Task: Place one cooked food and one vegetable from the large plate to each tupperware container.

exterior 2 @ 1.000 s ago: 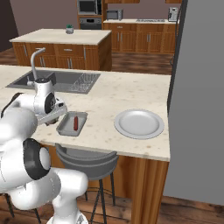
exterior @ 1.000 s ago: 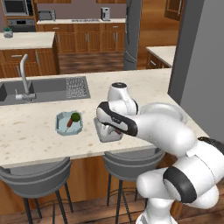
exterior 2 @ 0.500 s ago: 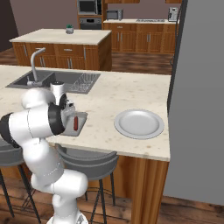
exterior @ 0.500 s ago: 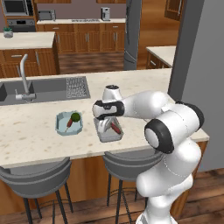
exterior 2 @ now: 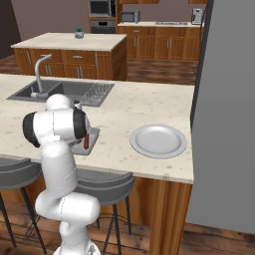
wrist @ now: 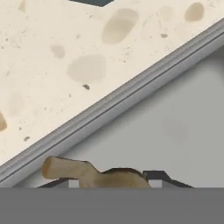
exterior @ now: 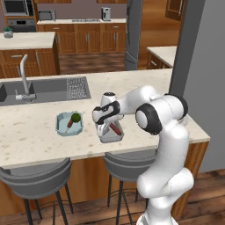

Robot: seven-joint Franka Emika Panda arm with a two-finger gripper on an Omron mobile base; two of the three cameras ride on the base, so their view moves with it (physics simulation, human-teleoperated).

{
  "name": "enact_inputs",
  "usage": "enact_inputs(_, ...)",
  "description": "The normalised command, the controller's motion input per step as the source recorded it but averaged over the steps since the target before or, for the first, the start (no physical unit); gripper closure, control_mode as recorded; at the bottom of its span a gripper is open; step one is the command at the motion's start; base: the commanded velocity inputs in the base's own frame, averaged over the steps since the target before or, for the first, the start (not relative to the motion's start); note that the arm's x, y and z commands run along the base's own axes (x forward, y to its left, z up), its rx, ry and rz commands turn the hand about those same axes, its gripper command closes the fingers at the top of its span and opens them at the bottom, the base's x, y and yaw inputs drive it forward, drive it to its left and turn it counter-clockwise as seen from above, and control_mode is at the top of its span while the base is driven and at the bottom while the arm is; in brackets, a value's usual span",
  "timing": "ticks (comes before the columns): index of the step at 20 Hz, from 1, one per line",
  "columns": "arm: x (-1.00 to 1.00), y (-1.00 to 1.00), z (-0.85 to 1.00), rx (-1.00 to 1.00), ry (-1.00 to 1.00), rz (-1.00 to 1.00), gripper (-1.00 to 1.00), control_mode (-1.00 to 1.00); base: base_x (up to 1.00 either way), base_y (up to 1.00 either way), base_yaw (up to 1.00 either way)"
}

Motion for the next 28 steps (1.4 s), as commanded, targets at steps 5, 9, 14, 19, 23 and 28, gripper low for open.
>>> enact_inputs(5,0.50,0.00,-0.34,0.00,0.00,0.00,1.00,-1.00,0.00,0.00,0.00)
enact_inputs(9,0.36,-0.01,-0.06,0.03,-0.06,0.00,-1.00,-1.00,0.00,0.00,0.00)
enact_inputs(14,0.17,-0.22,0.00,0.04,-0.06,0.00,-1.00,-1.00,0.00,0.00,0.00)
enact_inputs(19,0.03,-0.12,0.18,0.01,-0.09,0.00,-1.00,-1.00,0.00,0.00,0.00)
enact_inputs(23,-0.18,-0.27,0.94,0.15,-0.34,0.05,-1.00,-1.00,0.00,0.00,0.00)
enact_inputs(28,-0.57,-0.46,1.00,0.13,-0.40,0.07,-1.00,-1.00,0.00,0.00,0.00)
